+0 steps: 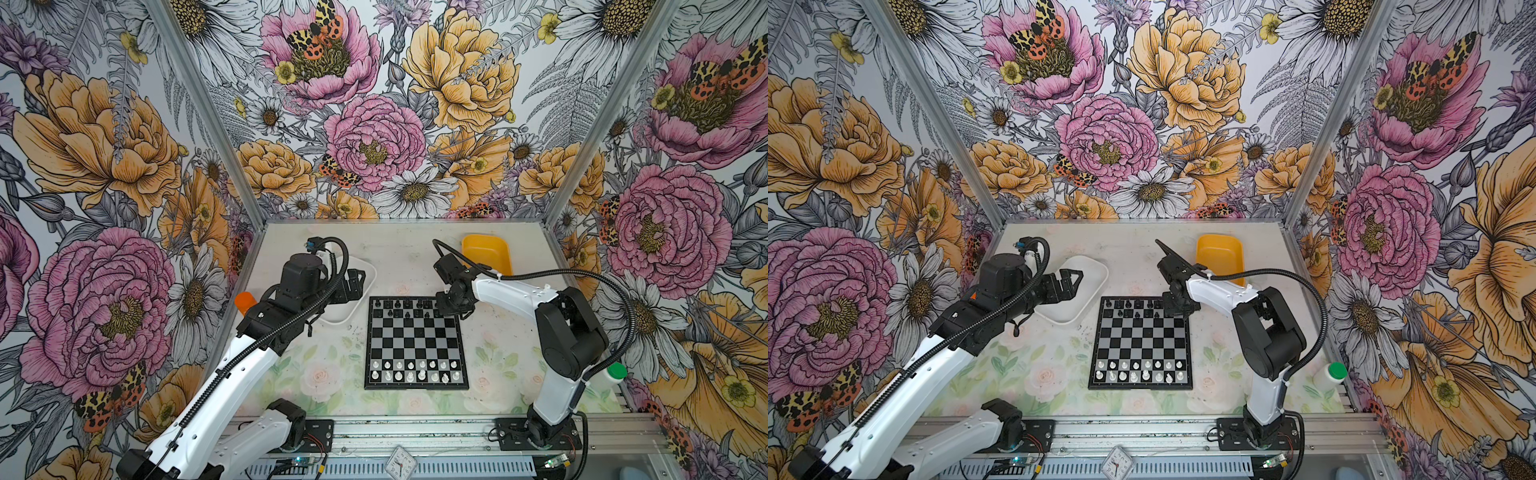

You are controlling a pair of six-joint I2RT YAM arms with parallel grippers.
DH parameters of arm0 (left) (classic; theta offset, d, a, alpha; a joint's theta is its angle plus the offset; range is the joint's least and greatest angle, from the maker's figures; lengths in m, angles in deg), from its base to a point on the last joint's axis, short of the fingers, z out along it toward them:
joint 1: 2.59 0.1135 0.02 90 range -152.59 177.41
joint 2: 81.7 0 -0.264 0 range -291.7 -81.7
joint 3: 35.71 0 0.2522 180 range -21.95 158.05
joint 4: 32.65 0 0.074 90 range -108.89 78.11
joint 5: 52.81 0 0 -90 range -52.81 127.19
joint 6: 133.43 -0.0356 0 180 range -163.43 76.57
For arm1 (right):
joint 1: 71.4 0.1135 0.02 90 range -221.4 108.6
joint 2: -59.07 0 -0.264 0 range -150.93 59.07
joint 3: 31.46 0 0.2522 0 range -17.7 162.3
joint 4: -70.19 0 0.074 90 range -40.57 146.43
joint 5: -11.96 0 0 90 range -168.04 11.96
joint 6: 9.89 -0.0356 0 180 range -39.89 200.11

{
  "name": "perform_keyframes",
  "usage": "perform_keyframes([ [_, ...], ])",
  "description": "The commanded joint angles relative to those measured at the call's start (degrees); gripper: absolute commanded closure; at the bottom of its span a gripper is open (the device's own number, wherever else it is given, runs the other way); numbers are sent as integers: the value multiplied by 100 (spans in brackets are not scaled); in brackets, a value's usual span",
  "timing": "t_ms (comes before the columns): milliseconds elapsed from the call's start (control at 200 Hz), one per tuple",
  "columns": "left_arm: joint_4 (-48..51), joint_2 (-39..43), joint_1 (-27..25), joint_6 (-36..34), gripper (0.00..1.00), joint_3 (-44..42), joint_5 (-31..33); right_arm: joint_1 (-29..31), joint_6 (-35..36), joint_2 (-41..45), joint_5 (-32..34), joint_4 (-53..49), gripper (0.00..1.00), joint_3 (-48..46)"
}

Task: Set up the chess pieces on the board

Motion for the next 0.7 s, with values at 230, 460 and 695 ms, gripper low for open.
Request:
perform_keyframes([
  [230, 19, 38, 118, -128, 1, 179, -21, 46, 18, 603, 189, -233, 56, 325],
  [460, 10, -90, 207, -340, 1, 392, 6, 28, 212, 1085, 512, -869, 49, 1036],
  [695, -112, 264, 819, -637, 1, 51, 820, -66, 481, 2343, 1410, -1294, 0, 1490],
])
